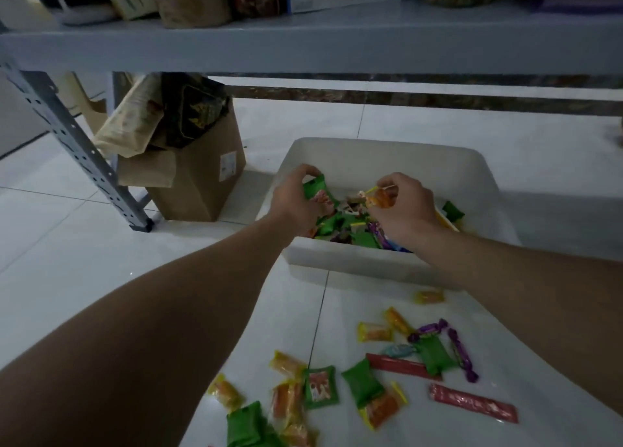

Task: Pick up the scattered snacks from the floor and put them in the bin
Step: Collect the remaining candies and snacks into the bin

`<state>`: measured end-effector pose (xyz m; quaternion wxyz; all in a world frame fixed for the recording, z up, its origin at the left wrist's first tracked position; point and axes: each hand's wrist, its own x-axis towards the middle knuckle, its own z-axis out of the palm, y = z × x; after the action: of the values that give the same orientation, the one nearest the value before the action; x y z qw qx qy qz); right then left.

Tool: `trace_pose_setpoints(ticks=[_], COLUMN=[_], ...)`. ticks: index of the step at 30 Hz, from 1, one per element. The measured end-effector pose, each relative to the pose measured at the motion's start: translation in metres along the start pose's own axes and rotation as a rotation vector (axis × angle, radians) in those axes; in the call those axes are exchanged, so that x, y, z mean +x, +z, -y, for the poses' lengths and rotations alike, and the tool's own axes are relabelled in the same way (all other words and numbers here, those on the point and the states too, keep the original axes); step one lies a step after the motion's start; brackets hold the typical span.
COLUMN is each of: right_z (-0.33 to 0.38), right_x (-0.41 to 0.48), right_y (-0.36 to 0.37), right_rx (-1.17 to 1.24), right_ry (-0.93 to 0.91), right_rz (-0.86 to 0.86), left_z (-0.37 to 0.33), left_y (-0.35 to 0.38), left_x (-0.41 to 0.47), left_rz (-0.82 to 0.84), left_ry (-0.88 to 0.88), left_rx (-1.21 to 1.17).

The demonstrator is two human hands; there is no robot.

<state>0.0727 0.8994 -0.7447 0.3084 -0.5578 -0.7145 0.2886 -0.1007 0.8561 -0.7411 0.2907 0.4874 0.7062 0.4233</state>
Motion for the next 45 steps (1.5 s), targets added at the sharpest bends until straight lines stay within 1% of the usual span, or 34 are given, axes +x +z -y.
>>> trace_pose_setpoints(ticks=[4, 7, 9, 11, 13, 15, 19, 24, 26, 28, 35, 40, 42, 45], right_z=[-0.013, -0.020, -0.023, -0.025, -0.029, -0.033, -0.036, -0.026, -0.017, -0.007, 0.025, 0.030, 0.026, 0.020], right_x=[0.020, 0.033, 0.041, 0.049, 0.055, 0.057, 0.058, 0.049, 0.038, 0.025, -0.035, -0.094, -0.115, -0.135], right_y=[0.014, 0.026, 0.033, 0.039, 0.044, 0.050, 0.060, 0.061, 0.062, 0.064, 0.074, 0.091, 0.100, 0.108], right_rx=[-0.042, -0.062, -0.078, -0.091, -0.107, -0.136, -0.200, -0.349, -0.380, -0.360, -0.189, -0.120, -0.123, -0.158], right_ry=[0.045, 0.080, 0.092, 0.095, 0.100, 0.110, 0.141, 0.079, 0.021, -0.044, -0.172, -0.179, -0.187, -0.175], right_rz=[0.014, 0.021, 0.023, 0.028, 0.038, 0.044, 0.060, 0.078, 0.102, 0.117, 0.123, 0.228, 0.303, 0.411], left_z=[0.026, 0.053, 0.071, 0.081, 0.088, 0.092, 0.092, 0.083, 0.077, 0.070, 0.066, 0.083, 0.091, 0.104], left_y=[0.019, 0.028, 0.031, 0.033, 0.035, 0.036, 0.031, 0.014, 0.005, -0.004, -0.036, -0.066, -0.076, -0.085], left_x=[0.029, 0.040, 0.052, 0.060, 0.063, 0.064, 0.065, 0.056, 0.048, 0.037, -0.023, -0.080, -0.102, -0.139], left_rz=[0.011, 0.058, 0.080, 0.093, 0.116, 0.116, 0.074, 0.031, 0.014, -0.002, -0.079, -0.179, -0.230, -0.245], left_ry=[-0.011, -0.047, -0.080, -0.076, -0.032, 0.004, 0.016, 0.048, 0.062, 0.054, 0.025, -0.101, -0.152, -0.198], left_rx=[-0.072, -0.025, -0.041, 0.048, 0.210, 0.283, 0.334, 0.330, 0.336, 0.315, 0.343, 0.358, 0.351, 0.391])
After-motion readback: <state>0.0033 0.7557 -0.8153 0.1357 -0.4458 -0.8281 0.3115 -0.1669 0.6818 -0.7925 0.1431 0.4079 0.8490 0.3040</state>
